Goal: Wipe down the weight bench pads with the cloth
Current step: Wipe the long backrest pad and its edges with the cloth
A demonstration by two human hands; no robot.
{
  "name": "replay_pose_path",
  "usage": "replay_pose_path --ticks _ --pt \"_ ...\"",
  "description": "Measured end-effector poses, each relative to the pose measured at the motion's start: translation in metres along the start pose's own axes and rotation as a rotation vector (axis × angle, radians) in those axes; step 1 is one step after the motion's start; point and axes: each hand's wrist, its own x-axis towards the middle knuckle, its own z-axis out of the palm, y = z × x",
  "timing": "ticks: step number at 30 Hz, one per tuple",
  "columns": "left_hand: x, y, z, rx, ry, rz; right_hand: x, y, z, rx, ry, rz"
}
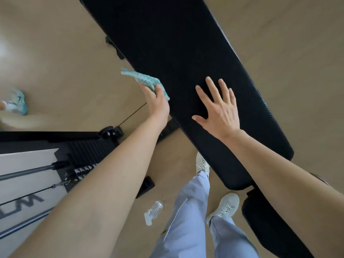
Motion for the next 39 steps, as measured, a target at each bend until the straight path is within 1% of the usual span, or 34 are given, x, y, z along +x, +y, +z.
replay_pose_path --ticks 3,6,8,12,18,20,24,26,30,33,37,39 --pt "-0.012 -0.014 0.004 -0.014 -0.029 -0.082 0.048 -0.014 -0.012 0.001 -0.013 -0.036" --pt "-0.017 -0.014 0.008 -0.079 -0.034 -0.165 0.081 -0.028 -0.019 -0.004 -0.035 -0.049" --pt "-0.009 -0.004 0.008 -0.088 -0.012 -0.132 0.092 -0.033 -0.021 -0.023 -0.038 -0.043" --pt "0.031 0.028 0.003 -0.012 0.096 -0.042 0.097 -0.031 -0.022 -0.05 -0.039 -0.049" --pt "0.099 0.068 -0.011 0.103 0.223 0.02 0.098 -0.032 -0.03 -0.049 -0.067 -0.044" --pt "0.109 0.093 -0.012 0.147 0.257 0.09 0.102 -0.03 -0.035 -0.031 -0.073 -0.051" --pt "0.148 0.131 -0.022 0.354 0.305 0.204 0.126 -0.021 -0.045 -0.024 -0.058 -0.084" --pt "0.162 0.143 -0.025 0.457 0.328 0.212 0.142 -0.018 -0.052 -0.019 -0.059 -0.075" --pt "0.184 0.165 -0.034 0.556 0.346 0.213 0.16 -0.015 -0.061 -0.023 -0.08 -0.056" --pt "0.196 0.182 -0.04 0.764 0.351 0.233 0.165 -0.016 -0.064 -0.034 -0.11 -0.046" --pt "0.21 0.21 -0.042 1.082 0.271 0.325 0.169 -0.015 -0.062 -0.05 -0.103 -0.043" --pt "0.214 0.224 -0.035 1.219 0.226 0.439 0.168 -0.014 -0.06 -0.054 -0.102 -0.043"
